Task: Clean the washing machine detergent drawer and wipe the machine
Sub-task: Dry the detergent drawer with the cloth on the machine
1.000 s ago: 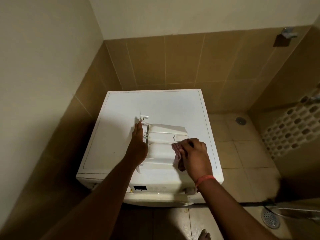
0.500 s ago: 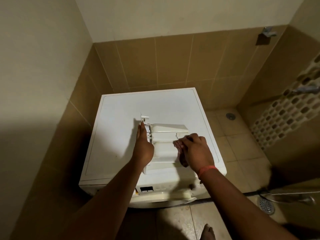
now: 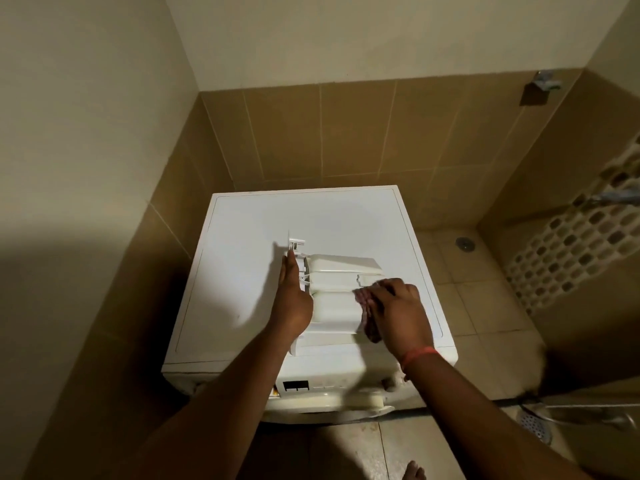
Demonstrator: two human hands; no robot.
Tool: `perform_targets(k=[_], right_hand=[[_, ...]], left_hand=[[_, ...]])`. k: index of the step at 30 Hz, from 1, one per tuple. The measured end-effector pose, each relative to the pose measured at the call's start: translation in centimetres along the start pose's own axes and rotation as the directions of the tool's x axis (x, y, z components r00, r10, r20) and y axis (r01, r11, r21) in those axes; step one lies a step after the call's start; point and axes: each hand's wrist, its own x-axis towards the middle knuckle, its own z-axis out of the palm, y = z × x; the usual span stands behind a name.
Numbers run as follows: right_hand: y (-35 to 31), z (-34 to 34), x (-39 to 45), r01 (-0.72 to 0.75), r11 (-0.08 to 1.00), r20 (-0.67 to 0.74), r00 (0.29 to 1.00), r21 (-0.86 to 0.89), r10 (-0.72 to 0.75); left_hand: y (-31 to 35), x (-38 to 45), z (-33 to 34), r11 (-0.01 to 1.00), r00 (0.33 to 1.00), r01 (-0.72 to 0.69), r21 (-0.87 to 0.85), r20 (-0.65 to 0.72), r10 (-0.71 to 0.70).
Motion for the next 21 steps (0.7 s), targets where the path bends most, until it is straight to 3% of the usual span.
perform_targets(k=[2, 5, 8, 10, 15, 17, 21], right_hand=[[-1.6, 1.5, 0.4, 0.011, 1.0, -0.063, 0.998, 0.009, -0.01], [-5.9, 3.2, 0.7, 0.185, 0.98, -0.014, 0.983, 0.078, -0.184], [-5.7, 2.5, 0.4, 0.314, 0.943, 0.024, 0.948, 0.106, -0.318], [-3.3, 1.2, -0.1, 0.301, 0.949, 0.03, 0.952, 0.092, -0.305], [0.9, 0.1, -1.1, 0.062, 0.997, -0.04, 0.997, 0.035, -0.061], [-1.3, 1.4, -0.8, 0.103, 0.994, -0.072, 0.992, 0.045, -0.1], [-6.4, 3.1, -0.2, 0.32, 0.944, -0.018, 0.947, 0.074, -0.32]], left_hand=[[0.1, 0.0, 0.2, 1.0, 1.0, 0.008, -0.001, -0.009, -0.008], [0.1, 0.1, 0.1, 1.0, 1.0, -0.019, -0.006, -0.009, 0.019], [-0.2, 0.3, -0.1, 1.0, 1.0, -0.019, -0.009, 0.004, 0.019], [-0.5, 0.3, 0.0, 1.0, 1.0, -0.022, 0.007, -0.004, 0.022], [-0.3, 0.5, 0.5, 1.0, 1.0, -0.02, 0.024, -0.019, 0.02], [-0.2, 0.5, 0.5, 1.0, 1.0, -0.017, 0.022, -0.02, 0.017], [-0.4, 0.8, 0.4, 0.999, 0.999, -0.041, -0.02, -0.012, 0.04]])
